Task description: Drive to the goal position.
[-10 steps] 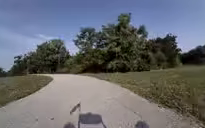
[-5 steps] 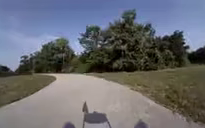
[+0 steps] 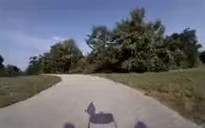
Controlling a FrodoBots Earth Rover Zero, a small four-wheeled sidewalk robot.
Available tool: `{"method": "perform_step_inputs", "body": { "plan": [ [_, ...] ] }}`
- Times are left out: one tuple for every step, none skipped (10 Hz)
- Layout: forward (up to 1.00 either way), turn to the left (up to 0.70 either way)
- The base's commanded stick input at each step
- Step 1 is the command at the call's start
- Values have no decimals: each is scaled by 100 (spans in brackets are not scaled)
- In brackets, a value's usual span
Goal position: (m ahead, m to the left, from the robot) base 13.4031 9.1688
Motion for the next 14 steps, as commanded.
{"method": "perform_step_inputs", "body": {
  "plan": [
    [100,3],
    [100,3],
    [100,4],
    [100,12],
    [100,32],
    [100,40],
    [100,38],
    [100,12],
    [100,3],
    [100,3],
    [100,3],
    [100,3],
    [100,3],
    [100,4]
  ]
}}
